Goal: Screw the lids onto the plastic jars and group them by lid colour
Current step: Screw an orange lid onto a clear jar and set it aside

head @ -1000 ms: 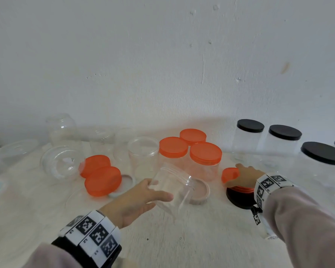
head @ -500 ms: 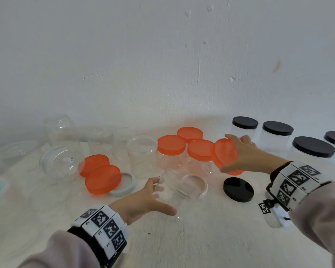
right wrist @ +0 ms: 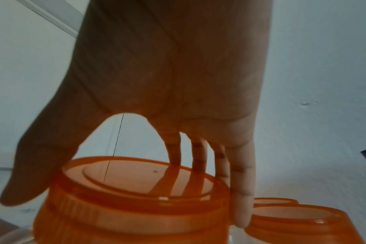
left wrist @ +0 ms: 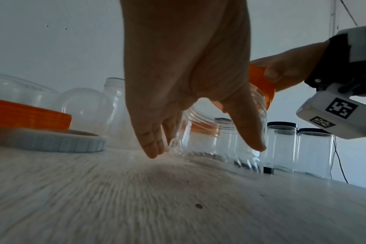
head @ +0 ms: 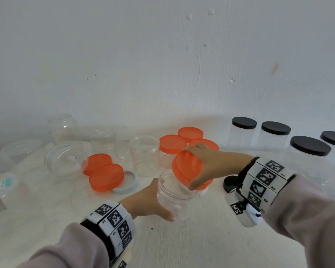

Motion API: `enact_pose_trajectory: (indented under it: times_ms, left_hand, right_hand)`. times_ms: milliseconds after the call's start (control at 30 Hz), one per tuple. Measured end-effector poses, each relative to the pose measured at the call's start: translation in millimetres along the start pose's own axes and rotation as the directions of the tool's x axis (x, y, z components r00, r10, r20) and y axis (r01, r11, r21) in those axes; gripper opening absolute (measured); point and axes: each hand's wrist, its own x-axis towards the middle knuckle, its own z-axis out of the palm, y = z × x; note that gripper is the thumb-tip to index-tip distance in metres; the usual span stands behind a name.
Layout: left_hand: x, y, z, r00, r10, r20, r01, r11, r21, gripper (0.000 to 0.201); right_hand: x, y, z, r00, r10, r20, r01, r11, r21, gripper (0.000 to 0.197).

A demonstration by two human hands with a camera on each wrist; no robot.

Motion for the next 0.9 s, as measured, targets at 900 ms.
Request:
enact_pose_trajectory:
  times_ms: [900]
  left_hand:
    - [7.2, -10.5, -1.3, 0.999, 0.028, -0.017, -0.03, 0.991, -0.13, 0.1]
  right_hand:
    - [23.3, -47.7, 10.8, 0.96, 0.049, 0.274, 0.036, 0.954, -0.296, 0.114]
